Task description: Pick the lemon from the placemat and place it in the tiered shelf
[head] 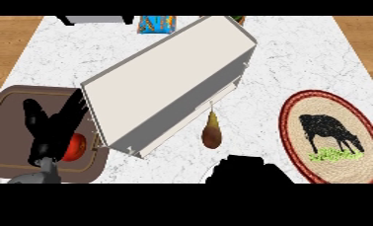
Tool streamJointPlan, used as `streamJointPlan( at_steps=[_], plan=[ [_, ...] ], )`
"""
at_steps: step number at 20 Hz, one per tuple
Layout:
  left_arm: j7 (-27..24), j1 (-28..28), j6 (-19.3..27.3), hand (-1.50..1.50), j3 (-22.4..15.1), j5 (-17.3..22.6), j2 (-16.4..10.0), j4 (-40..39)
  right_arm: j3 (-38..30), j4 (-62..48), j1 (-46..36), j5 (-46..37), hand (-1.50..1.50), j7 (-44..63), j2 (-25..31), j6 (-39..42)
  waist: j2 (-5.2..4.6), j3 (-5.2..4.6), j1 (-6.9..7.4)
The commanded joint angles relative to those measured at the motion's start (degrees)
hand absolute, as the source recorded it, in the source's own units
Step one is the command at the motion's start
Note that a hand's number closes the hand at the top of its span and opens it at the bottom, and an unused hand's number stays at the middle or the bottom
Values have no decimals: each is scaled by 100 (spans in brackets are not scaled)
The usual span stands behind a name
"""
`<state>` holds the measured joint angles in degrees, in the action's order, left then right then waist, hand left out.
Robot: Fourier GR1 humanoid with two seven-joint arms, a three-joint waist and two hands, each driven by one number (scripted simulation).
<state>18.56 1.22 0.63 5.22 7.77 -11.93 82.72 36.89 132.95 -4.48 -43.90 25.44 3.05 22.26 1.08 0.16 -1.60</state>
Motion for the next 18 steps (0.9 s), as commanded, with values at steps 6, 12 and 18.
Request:
streamJointPlan(
  at_steps=[6,12,18],
  plan=[
    [-94,158,-47,0,-76,-120,66,-437,-584,486,-2380,939,150,2915,-304,235,-106,-45,185],
    [-119,-31,-38,0,-201,-147,234,-283,-2087,-607,-4371,1983,150,3609,-304,213,-97,-34,253],
    [-1,213,-39,0,-80,-96,174,-280,-3147,-2138,-5956,2707,150,3492,-255,550,-96,-26,219]
  ],
)
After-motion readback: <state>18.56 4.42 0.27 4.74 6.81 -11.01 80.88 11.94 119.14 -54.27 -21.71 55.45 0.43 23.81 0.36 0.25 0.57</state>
